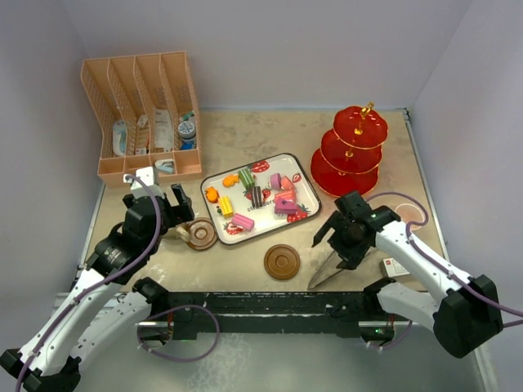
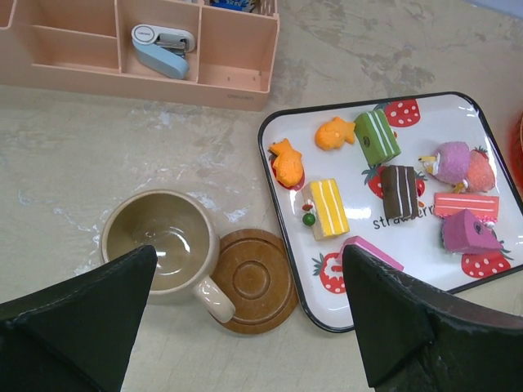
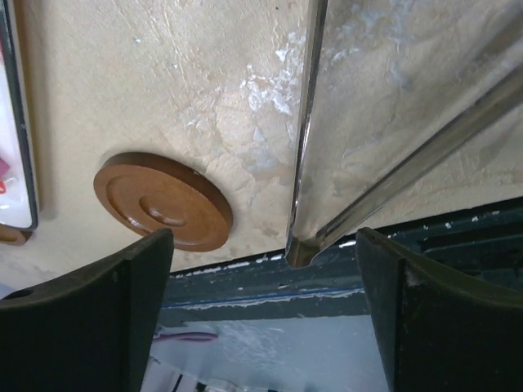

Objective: Serve the afternoon tea
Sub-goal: Pick up the clamp from the center of the board.

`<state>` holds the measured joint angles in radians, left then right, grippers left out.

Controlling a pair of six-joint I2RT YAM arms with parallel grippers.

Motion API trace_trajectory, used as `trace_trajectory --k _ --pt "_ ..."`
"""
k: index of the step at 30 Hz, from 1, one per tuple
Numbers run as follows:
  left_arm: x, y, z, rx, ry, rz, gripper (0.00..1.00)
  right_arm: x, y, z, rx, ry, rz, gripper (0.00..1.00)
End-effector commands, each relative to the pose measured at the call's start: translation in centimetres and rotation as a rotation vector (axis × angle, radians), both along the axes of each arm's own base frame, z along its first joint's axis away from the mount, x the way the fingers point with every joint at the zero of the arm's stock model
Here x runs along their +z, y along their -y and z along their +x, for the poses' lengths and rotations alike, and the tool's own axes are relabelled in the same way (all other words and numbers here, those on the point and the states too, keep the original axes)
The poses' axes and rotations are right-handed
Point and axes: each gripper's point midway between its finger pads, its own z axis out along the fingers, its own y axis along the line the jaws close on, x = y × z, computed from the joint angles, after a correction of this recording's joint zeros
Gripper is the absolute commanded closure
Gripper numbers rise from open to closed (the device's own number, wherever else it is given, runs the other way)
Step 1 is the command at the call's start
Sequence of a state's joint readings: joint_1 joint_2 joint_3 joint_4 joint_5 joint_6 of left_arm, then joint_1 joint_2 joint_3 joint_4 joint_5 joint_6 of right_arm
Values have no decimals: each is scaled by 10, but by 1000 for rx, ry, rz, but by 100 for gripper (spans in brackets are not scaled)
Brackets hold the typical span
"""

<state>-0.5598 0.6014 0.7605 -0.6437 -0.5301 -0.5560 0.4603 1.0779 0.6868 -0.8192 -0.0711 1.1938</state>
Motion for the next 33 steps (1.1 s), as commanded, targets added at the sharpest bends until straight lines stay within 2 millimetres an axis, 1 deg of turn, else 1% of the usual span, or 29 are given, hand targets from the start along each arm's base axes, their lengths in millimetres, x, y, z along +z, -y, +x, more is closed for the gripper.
trace_trajectory --k 1,3,7,9,11,13,16,21,23,28,33 --pt "11 -1 4 15 49 -10 7 23 -1 -6 -129 -21 32 1" --pt "11 0 5 8 48 -11 7 22 0 -12 -167 -43 43 1" --pt "10 1 5 5 45 -9 7 13 -11 -27 -192 -94 132 1" --pt "10 0 5 8 47 -10 7 9 -11 -33 -214 -116 144 1" --pt "10 0 5 9 47 -10 7 7 -10 -34 -245 -118 148 2" --pt "9 0 5 12 44 -9 7 5 -11 -36 -272 -128 159 7" --pt "7 0 5 12 38 -7 7 -2 -10 -40 -279 -154 148 7" --pt "5 1 6 13 31 -4 7 -10 -6 -43 -290 -187 113 7" --pt "4 1 6 14 27 -2 7 -12 -7 -36 -296 -169 108 7" --pt "3 0 6 21 24 0 7 -20 -5 -27 -297 -176 63 8" --pt "1 1 7 20 17 3 7 -36 -4 -35 -252 -253 21 7"
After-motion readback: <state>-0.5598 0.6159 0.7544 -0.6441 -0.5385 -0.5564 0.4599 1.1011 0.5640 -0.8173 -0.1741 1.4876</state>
